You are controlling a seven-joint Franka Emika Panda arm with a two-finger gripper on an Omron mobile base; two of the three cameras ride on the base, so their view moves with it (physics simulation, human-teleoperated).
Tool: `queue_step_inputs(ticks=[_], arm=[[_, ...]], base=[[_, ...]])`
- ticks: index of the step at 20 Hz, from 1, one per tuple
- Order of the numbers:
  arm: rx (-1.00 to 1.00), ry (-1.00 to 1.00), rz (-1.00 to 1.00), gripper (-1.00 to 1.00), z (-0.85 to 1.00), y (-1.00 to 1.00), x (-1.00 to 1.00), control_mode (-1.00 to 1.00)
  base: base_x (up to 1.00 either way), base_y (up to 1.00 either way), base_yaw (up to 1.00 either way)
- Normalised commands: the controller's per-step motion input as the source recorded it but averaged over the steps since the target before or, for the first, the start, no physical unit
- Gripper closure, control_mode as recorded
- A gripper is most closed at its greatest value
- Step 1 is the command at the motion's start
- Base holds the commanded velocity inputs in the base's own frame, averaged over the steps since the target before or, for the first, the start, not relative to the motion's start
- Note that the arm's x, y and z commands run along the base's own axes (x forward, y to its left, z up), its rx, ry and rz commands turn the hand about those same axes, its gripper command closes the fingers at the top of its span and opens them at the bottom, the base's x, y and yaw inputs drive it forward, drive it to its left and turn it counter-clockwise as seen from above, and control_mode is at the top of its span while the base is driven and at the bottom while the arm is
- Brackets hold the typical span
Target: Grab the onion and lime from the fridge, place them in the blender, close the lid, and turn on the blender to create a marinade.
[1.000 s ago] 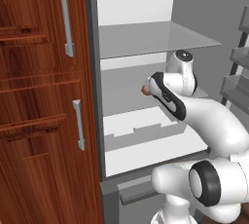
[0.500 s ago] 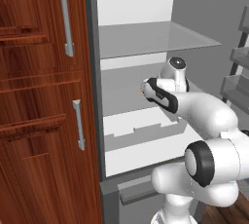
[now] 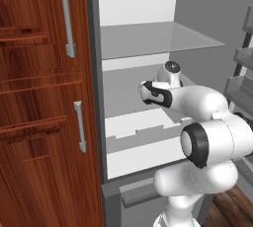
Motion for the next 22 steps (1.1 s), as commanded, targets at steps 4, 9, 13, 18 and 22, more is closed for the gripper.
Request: queue_step_inputs(ticks=[4,9,13,18,22], arm=[[0.00,0.00,0.00,-1.00,-0.03,0.01,0.25,-1.00],[0.00,0.00,0.00,-1.00,-0.05,0.00,0.18,-1.00],[0.00,0.00,0.00,-1.00,-0.10,0.00,0.14,-1.00],[0.00,0.00,0.00,-1.00,-0.10,0.00,0.14,-1.00],[0.00,0.00,0.00,-1.00,-0.11,0.00,0.17,-1.00]], base=[[0.00,0.00,0.00],[0.00,0.00,0.00],[0.00,0.00,0.00],[0.00,0.00,0.00],[0.00,0.00,0.00]])
